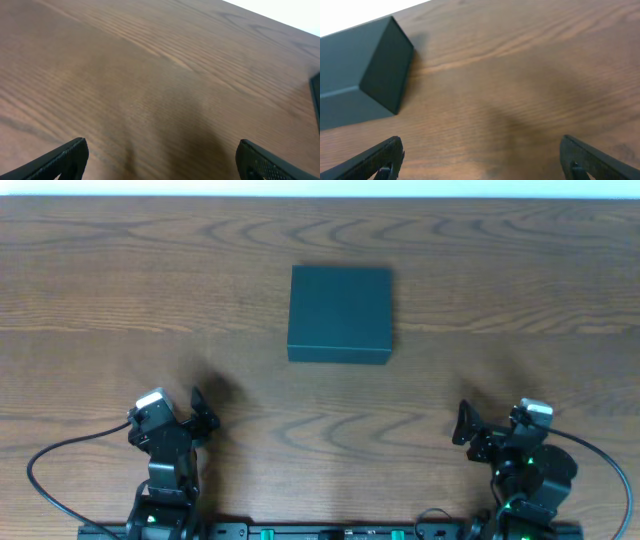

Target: Pack container

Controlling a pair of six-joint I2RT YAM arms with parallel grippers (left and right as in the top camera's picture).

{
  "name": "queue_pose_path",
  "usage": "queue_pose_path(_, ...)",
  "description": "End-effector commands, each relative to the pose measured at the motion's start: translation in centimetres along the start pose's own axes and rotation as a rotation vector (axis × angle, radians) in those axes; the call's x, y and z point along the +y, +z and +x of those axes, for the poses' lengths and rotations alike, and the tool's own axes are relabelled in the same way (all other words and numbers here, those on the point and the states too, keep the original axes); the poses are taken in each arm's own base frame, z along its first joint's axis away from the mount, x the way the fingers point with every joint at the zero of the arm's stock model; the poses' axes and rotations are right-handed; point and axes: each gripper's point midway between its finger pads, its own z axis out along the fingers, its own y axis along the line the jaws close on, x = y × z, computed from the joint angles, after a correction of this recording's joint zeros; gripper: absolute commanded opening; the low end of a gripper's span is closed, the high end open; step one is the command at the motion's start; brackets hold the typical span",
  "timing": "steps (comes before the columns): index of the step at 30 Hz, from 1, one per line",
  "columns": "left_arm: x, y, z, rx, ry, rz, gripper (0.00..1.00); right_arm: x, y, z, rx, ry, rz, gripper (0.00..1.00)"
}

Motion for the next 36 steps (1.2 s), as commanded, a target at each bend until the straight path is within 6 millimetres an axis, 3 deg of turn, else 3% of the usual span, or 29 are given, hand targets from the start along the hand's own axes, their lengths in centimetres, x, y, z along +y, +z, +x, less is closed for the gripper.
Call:
queue_pose_path(1,2.2,0.3,1.6,0.028,-0.029,-0.102,0.95,-1.4,0.4,1.0,0.038,0.021,0.066,0.99)
queue_pose_path(8,2.2,0.4,2.1,0.049,-0.021,-0.102,0.95,-2.6,1.0,3.2,0.150,0.049,0.126,0.99)
queue_pose_path(14,2.2,0.4,2.1,0.049,-0.021,-0.102,0.95,-2.7,1.1,3.7,0.175,0.054,0.128,0.99)
queue_pose_path(20,-0.5,-0.1,2.0,0.039,0.007,0.010,0.95,0.9,1.3,4.2,0.194,-0.040,-0.010,0.99)
queue_pose_path(23,-0.7,-0.4,1.0,-0.003,-0.020,0.027,0.96,3.1,1.1,4.3,0.190,-0.097,-0.098,0.99)
queue_pose_path(27,0.2,-1.0,-2.2,-0.132,-0.108,0.014,0.95,5.4,0.6,4.3,0.177,-0.152,-0.189,0.99)
queue_pose_path(36,1.0,-2.8,-6.3,-0.317,-0.208,0.034,0.95,6.8,-0.6,1.6,0.024,-0.176,-0.249,0.99)
